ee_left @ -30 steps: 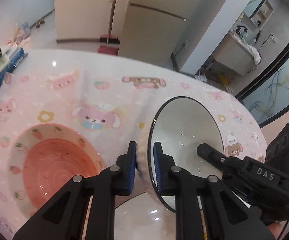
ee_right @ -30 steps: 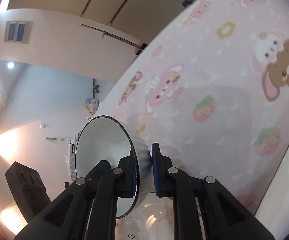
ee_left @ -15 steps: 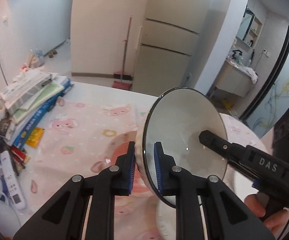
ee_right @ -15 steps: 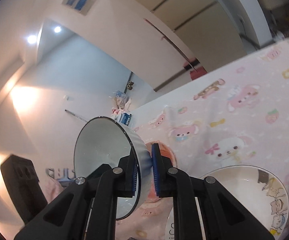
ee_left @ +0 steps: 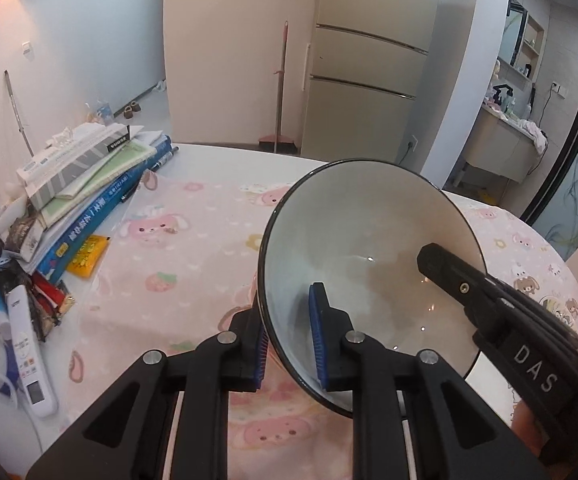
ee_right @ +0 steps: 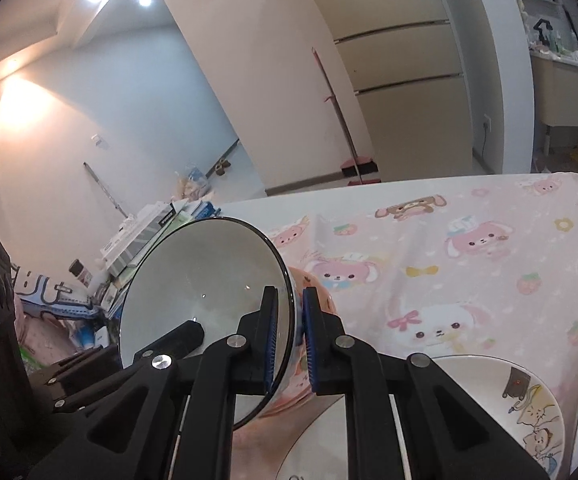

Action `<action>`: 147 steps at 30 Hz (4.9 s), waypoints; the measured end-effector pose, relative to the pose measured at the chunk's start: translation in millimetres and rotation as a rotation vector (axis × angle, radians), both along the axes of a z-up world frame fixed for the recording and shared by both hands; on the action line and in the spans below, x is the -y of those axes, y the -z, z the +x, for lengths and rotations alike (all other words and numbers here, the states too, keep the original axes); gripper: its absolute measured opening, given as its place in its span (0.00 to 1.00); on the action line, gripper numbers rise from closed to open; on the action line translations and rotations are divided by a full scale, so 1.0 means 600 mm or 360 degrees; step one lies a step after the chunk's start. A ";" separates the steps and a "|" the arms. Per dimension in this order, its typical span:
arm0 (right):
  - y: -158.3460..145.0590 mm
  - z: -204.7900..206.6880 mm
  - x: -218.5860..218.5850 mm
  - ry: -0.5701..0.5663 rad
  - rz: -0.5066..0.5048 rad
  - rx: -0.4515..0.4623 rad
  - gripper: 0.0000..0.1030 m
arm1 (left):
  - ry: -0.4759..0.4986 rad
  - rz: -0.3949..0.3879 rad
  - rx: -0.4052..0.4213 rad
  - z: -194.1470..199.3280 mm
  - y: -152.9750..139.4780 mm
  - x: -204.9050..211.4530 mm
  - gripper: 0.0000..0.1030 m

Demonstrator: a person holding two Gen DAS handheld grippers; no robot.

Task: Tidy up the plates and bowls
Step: 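Lift the white bowl off the table with both grippers, then carry the white bowl over the pink bowl stack and lower it in, then open both grippers and withdraw them from the bowl stack, then grip the rim of the white 'life' cartoon plate with both grippers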

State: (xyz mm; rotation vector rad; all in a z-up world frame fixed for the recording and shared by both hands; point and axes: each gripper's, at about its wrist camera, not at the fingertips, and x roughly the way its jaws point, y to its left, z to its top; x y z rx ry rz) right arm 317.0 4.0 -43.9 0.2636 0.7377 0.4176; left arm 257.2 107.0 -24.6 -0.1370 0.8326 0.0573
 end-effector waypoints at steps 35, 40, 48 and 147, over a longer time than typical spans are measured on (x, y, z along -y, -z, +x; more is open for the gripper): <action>0.007 -0.015 -0.049 -0.0021 -0.0339 0.0116 0.13 | -0.0043 0.0017 0.0273 0.000 0.018 -0.027 0.11; 0.014 -0.016 -0.061 0.0003 -0.0460 0.0156 0.12 | -0.0039 0.0040 0.0247 0.006 0.031 -0.025 0.11; 0.027 0.002 -0.047 -0.0047 -0.0395 0.0096 0.13 | -0.0062 0.0121 0.0248 0.019 0.054 -0.017 0.14; -0.013 -0.128 0.269 -0.0032 -0.0211 -0.0040 0.62 | 0.0247 -0.0076 0.0425 -0.194 -0.010 0.108 1.00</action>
